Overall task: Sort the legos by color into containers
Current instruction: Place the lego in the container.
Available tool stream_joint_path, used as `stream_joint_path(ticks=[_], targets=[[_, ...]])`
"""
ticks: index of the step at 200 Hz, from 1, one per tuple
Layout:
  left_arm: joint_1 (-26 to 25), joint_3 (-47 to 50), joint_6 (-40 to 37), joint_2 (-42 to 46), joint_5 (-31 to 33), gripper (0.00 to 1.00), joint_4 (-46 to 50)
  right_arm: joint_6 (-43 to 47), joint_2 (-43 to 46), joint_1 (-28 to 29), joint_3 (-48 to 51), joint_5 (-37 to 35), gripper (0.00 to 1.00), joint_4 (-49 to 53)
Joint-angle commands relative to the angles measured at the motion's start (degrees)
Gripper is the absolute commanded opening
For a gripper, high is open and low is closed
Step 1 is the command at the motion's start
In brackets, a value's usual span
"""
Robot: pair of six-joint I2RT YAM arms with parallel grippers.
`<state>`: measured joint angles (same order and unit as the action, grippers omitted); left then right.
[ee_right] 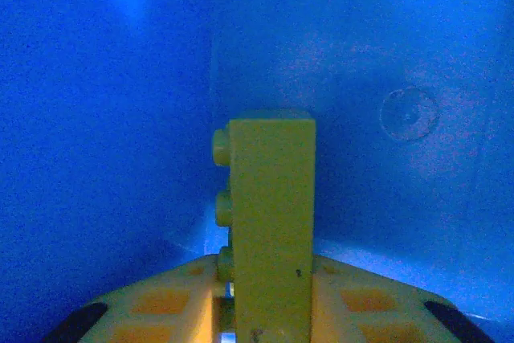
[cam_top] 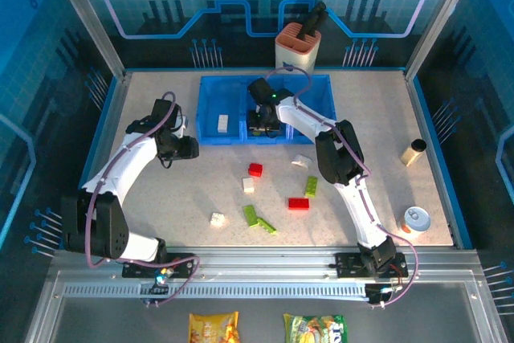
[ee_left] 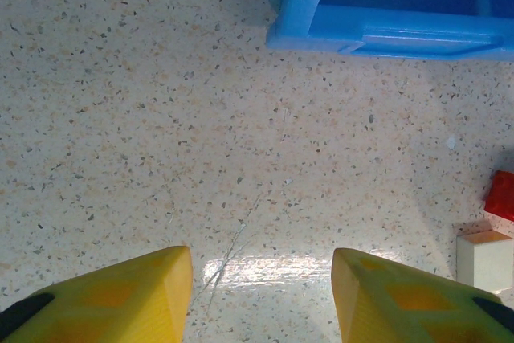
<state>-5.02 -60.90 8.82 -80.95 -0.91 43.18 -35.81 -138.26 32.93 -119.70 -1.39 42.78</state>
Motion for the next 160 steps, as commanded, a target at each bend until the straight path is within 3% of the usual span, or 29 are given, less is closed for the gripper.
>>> stream_joint_path(ticks=[1,160], targets=[[0.61,0.08,-1.17,-0.58,0.11,0.50,0.94,-0.27,0.78,-0.60,-0.85,0.82,0.33,1.16],[1.86,-0.33,-1.09,-0.96,-0.90,0.51,1.03,3.11,13.99,-0.53,6.74,0.33,0.39,4.50]])
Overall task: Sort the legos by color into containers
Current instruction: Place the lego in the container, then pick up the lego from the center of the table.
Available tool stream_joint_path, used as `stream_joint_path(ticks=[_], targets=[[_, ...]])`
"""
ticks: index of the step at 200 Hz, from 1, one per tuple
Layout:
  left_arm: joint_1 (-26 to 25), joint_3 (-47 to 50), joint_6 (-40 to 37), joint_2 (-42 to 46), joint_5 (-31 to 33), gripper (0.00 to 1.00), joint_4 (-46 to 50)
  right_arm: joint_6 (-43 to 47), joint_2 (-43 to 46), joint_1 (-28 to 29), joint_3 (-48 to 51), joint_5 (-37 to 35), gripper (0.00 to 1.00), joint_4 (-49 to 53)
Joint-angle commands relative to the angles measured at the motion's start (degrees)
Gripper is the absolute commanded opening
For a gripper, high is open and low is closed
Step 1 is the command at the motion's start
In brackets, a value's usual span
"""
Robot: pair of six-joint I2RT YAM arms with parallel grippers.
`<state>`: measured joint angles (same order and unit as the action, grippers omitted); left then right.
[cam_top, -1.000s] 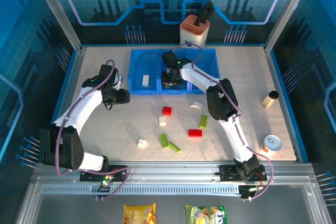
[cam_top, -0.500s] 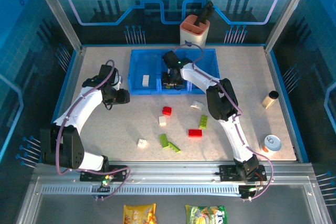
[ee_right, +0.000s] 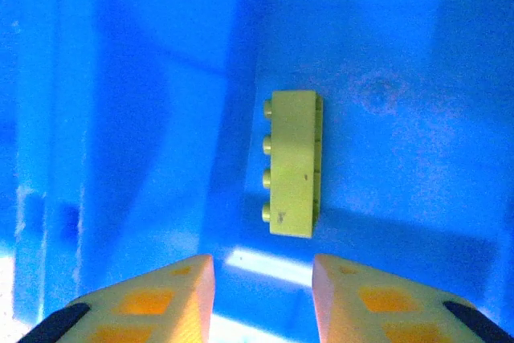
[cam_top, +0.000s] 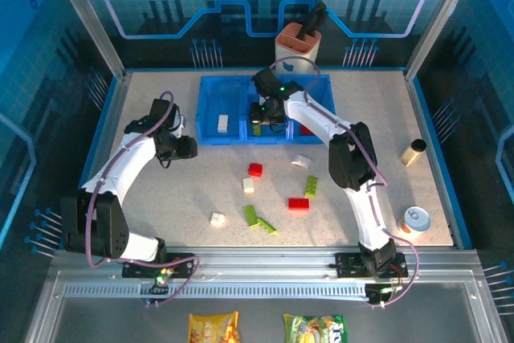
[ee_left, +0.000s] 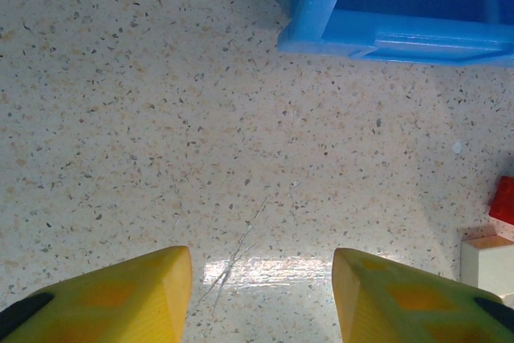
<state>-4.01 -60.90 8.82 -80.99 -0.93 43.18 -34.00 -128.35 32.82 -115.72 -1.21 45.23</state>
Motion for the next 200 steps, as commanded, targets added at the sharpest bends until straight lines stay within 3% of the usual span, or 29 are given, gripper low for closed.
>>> stream_joint_path(ticks=[1,200], targets=[[0.85,-0.34,-1.09,-0.92,-0.89,0.51,1.07,1.34,4.21,-0.40,2.90,0.11,0.39,2.05],[1.21,-0.36,-1.09,-1.23,-1.71,0.51,1.38,0.25,34.64,-0.65,41.83,-11.10,0.39,3.72]])
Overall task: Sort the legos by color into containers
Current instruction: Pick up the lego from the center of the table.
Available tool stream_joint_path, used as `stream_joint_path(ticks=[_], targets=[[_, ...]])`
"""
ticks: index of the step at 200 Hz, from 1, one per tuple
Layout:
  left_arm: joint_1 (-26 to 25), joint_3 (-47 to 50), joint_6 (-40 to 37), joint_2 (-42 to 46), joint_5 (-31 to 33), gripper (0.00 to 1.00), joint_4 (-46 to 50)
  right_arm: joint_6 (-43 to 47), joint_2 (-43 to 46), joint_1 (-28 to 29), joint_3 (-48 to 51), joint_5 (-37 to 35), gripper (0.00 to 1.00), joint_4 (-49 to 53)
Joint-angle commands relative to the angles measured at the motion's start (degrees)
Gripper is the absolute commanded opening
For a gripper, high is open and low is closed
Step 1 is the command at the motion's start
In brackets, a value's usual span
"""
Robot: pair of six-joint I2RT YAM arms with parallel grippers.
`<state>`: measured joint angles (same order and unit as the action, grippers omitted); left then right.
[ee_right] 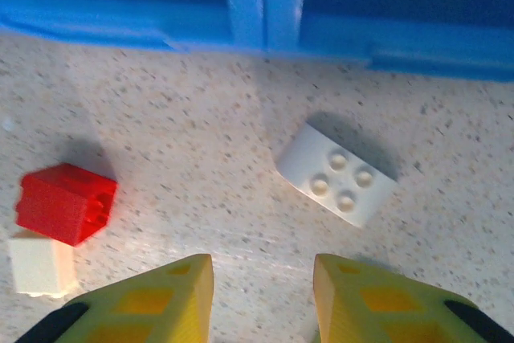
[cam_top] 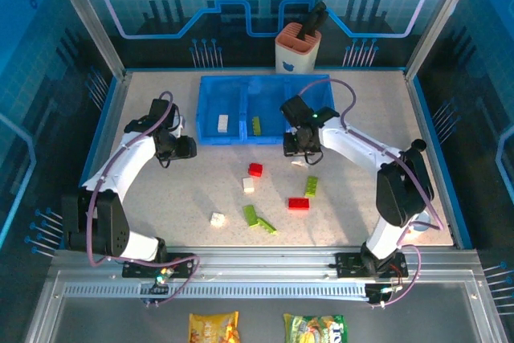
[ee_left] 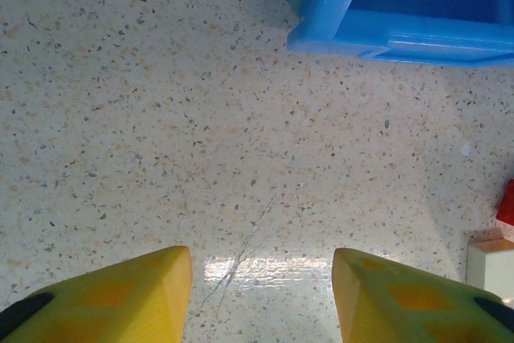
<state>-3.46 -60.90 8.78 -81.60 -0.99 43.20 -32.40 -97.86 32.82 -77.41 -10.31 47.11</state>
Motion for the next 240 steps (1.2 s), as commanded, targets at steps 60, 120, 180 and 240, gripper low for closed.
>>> stream_joint_path(ticks=[60,120,180,240], targets=[[0.66,-0.36,-1.04,-0.78,-1.57,0.51,1.45,-5.05,9.18,-0.24,13.13,-2.66,0.40,0.73],[0.67,-0.36,-1.13,-1.09,-1.48,0.51,1.49,-8.52,8.41,0.32,18.07,-2.46,0.44,-2.02],[0.65,-0.33,-1.10,-1.32,-1.55,0.51,1.44,-10.41,5.63,1.02,21.46,-0.67,0.46,-5.57],[0.65,-0.36,-1.19,-1.48,-1.78,0.51,1.40,-11.05,1.61,1.51,22.77,0.14,0.45,-8.36]])
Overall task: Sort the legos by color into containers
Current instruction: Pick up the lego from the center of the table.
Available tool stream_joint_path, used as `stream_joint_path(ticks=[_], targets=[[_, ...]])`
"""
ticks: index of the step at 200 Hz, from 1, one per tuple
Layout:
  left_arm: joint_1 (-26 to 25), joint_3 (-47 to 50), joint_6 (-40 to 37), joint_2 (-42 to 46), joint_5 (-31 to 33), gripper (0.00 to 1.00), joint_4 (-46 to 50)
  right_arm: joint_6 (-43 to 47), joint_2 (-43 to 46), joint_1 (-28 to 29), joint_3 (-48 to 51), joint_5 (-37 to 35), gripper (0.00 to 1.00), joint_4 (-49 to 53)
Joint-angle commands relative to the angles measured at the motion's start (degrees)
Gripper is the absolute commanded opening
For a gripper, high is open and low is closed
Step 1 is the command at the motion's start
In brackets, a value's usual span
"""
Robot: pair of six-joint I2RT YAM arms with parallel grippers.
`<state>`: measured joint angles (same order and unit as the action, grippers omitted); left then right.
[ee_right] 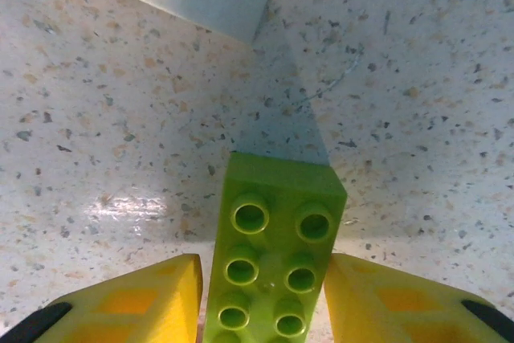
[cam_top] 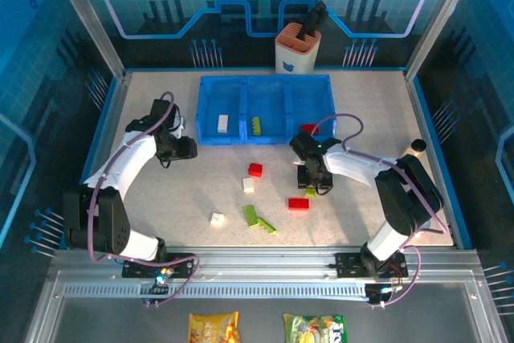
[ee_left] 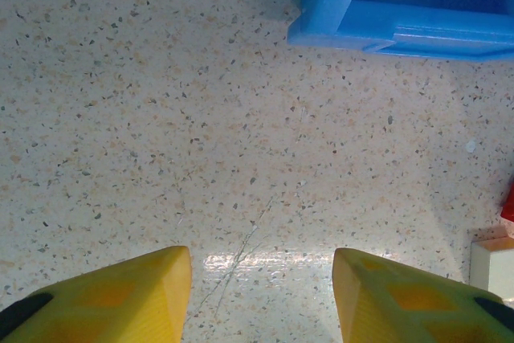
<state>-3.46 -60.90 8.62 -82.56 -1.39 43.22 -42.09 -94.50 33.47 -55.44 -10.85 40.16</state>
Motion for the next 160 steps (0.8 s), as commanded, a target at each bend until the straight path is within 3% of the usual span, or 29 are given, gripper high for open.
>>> stream_joint_path(ticks=[1,160], targets=[[0.65,-0.36,-1.00,-0.51,-1.45,0.51,1.36,-1.35,-1.79,0.87,0.83,0.72,0.45,-1.45],[0.65,-0.36,-0.99,0.25,-1.78,0.51,1.54,-0.74,0.45,3.25,-3.28,-1.69,0.38,3.17]])
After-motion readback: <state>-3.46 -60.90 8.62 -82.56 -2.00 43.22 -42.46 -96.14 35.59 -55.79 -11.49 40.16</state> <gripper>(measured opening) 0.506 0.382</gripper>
